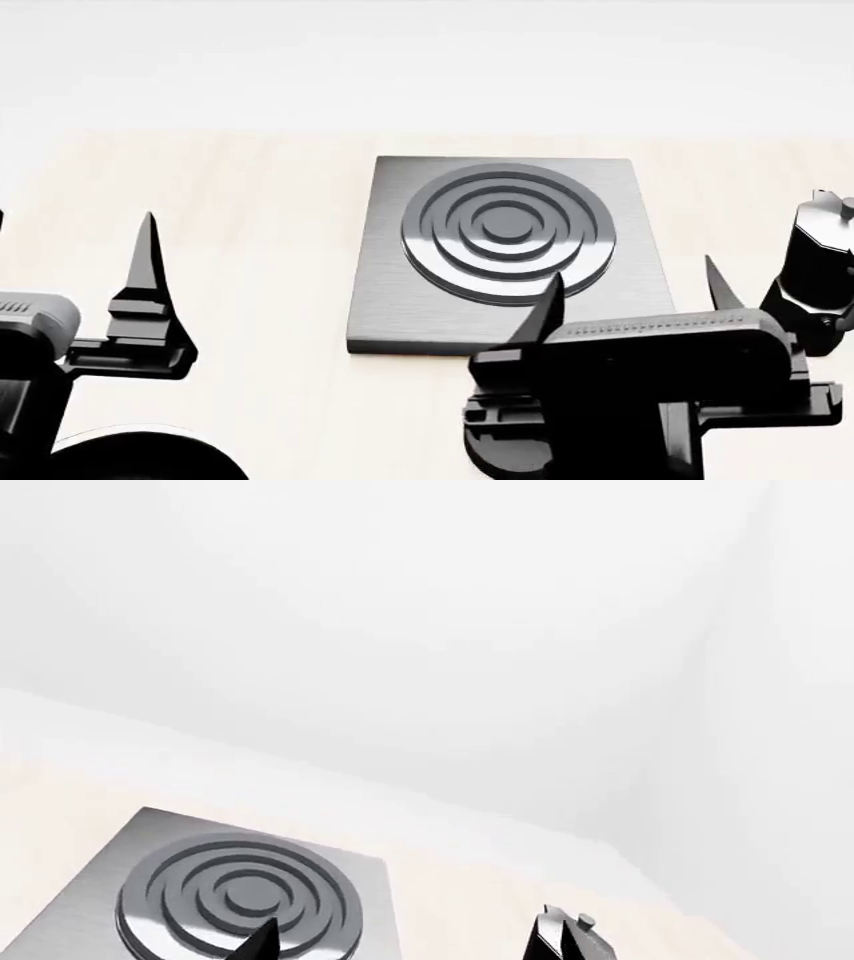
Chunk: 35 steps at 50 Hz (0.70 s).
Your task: Turn on the stove.
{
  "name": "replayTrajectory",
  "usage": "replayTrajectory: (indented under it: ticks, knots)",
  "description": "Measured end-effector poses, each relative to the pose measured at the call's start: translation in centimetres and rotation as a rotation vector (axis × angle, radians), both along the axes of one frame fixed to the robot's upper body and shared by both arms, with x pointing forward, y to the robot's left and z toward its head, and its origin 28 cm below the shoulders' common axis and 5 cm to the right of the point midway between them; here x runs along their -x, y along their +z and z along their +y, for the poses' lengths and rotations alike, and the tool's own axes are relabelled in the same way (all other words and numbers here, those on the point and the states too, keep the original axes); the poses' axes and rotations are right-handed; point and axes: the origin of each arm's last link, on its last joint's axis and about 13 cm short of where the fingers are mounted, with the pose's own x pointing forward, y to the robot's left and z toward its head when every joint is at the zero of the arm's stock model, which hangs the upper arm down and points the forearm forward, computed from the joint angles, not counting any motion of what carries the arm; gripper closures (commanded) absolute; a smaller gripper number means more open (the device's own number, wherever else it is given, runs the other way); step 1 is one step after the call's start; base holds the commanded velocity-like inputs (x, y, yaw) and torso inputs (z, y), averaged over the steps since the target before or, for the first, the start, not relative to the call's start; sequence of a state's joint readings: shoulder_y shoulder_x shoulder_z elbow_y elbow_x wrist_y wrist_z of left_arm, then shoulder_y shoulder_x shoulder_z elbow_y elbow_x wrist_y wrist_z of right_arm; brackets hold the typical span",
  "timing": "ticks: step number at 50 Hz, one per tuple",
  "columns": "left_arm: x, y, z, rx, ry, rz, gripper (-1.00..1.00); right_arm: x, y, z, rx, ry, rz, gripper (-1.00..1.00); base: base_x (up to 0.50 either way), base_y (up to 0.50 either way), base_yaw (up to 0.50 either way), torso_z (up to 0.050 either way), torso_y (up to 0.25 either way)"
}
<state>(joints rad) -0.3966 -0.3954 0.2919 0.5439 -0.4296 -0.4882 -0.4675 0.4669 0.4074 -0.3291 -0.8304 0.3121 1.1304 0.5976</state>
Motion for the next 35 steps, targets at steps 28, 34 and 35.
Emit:
replayTrajectory:
  ticks: [28, 34, 35]
  knots:
    - [0.3, 0.4, 0.0, 0.003, -0.003, -0.012, -1.0, 0.6, 0.9, 0.4, 0.002, 0.042, -0.081, -1.0, 0.0, 0.0, 0.0, 0.0, 0.0]
    - [0.3, 0.4, 0.0, 0.004, -0.004, -0.013, -1.0, 0.8, 1.0, 0.5, 0.012, 0.052, -0.099, -1.0, 0.0, 0.0, 0.0, 0.0, 0.0]
    - [0.3, 0.4, 0.0, 0.004, -0.004, -0.014, -1.0, 0.8, 1.1, 0.5, 0.013, 0.054, -0.101, -1.0, 0.0, 0.0, 0.0, 0.0, 0.0]
